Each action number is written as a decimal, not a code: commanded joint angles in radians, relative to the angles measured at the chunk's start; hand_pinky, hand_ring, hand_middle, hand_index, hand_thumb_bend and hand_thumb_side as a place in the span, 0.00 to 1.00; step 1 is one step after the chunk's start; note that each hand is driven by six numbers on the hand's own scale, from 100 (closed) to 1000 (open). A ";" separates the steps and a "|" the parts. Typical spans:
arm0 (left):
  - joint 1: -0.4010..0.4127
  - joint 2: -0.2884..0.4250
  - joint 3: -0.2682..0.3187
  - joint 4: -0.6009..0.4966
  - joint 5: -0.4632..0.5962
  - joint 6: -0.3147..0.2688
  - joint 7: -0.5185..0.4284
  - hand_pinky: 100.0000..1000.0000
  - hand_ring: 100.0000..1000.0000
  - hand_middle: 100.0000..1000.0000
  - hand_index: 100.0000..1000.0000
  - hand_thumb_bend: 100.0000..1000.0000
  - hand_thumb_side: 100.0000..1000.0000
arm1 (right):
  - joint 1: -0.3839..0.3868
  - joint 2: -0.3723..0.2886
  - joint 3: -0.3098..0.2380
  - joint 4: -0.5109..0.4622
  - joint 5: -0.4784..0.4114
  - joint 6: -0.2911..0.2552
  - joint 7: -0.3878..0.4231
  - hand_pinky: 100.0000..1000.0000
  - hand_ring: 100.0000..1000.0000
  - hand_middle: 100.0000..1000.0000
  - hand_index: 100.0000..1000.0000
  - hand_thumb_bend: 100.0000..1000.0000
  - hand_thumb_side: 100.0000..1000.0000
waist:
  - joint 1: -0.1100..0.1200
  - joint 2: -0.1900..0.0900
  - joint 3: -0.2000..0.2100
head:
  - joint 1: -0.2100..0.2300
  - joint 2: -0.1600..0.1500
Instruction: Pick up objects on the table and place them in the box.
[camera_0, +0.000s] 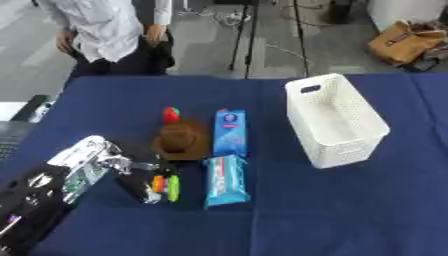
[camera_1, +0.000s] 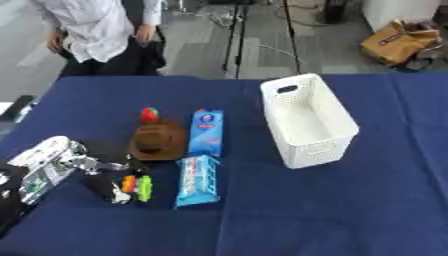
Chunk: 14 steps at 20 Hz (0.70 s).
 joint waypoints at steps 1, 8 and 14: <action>0.010 -0.003 -0.031 0.029 -0.029 -0.018 -0.018 1.00 0.77 0.70 0.98 0.25 0.59 | -0.006 -0.019 -0.015 -0.016 -0.014 -0.001 -0.011 0.84 0.89 0.81 0.76 0.00 1.00 | -0.008 -0.008 -0.001 | 0.003 -0.008; 0.006 -0.009 -0.032 0.035 -0.033 -0.015 -0.013 1.00 0.68 0.59 0.84 0.11 0.53 | -0.006 -0.019 -0.015 -0.016 -0.020 -0.005 -0.023 0.84 0.88 0.80 0.76 0.00 1.00 | -0.008 -0.007 0.000 | 0.003 -0.005; -0.001 -0.015 -0.029 0.035 -0.031 -0.001 -0.007 1.00 0.62 0.51 0.76 0.07 0.56 | -0.004 -0.019 -0.014 -0.016 -0.023 -0.005 -0.026 0.84 0.88 0.80 0.76 0.00 1.00 | -0.006 -0.008 0.000 | 0.003 -0.006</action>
